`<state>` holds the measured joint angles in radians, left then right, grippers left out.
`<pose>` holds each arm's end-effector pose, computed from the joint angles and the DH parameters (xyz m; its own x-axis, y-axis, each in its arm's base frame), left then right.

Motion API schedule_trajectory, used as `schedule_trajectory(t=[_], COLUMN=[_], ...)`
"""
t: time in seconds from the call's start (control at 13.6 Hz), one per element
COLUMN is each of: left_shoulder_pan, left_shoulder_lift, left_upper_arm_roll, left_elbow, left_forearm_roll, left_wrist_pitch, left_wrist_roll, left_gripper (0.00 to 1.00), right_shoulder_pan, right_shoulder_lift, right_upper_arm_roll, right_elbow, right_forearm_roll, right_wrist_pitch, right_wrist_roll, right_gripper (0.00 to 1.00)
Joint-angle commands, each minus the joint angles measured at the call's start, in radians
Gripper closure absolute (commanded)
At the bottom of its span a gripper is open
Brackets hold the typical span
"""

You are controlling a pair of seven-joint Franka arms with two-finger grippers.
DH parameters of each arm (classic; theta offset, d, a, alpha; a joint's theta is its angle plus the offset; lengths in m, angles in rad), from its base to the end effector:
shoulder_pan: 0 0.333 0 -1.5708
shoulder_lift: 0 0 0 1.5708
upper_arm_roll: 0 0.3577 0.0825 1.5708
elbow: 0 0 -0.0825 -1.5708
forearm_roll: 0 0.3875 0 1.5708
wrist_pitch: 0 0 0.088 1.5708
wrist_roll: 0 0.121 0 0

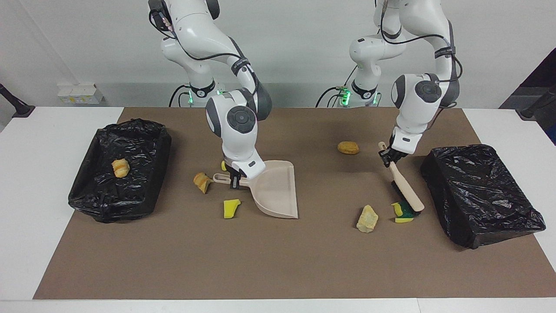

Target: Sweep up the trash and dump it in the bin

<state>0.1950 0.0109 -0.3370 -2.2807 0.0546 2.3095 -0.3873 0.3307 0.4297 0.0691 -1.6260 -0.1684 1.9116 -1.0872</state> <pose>0.5171 -0.0721 0.3770 0.9779 0.2069 0.0307 0.2078 -0.9778 -0.0279 0.6299 0.2445 0.3850 0.0136 0.9847 -0.1737 0.9970 -0.0266 -0.0728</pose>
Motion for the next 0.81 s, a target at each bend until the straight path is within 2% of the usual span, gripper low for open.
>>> schedule_trajectory(t=[0.0, 0.15, 0.37, 0.74], left_shoulder_pan=[0.004, -0.054, -0.135, -0.285], left_shoulder_lift=[0.053, 0.060, 0.101, 0.096], left_upper_arm_roll=[-0.019, -0.019, -0.020, -0.022], left_elbow=[0.032, 0.035, 0.113, 0.122], left_forearm_roll=[0.016, 0.016, 0.007, -0.005], left_wrist_pitch=[0.031, 0.054, 0.042, 0.010], left_wrist_roll=[0.077, 0.105, 0.126, 0.114], left_gripper=[1.00, 1.00, 1.00, 1.00], right_shoulder_pan=[-0.007, -0.007, -0.005, -0.002], right_shoulder_lift=[-0.026, -0.026, -0.025, -0.025], right_upper_arm_roll=[0.009, 0.009, 0.009, 0.009], right_elbow=[-0.037, -0.037, -0.037, -0.037], right_forearm_roll=[0.018, 0.024, 0.024, 0.024], right_wrist_pitch=[0.023, 0.030, 0.033, 0.037], right_wrist_roll=[0.007, 0.019, 0.027, 0.053], right_gripper=[1.00, 1.00, 1.00, 1.00])
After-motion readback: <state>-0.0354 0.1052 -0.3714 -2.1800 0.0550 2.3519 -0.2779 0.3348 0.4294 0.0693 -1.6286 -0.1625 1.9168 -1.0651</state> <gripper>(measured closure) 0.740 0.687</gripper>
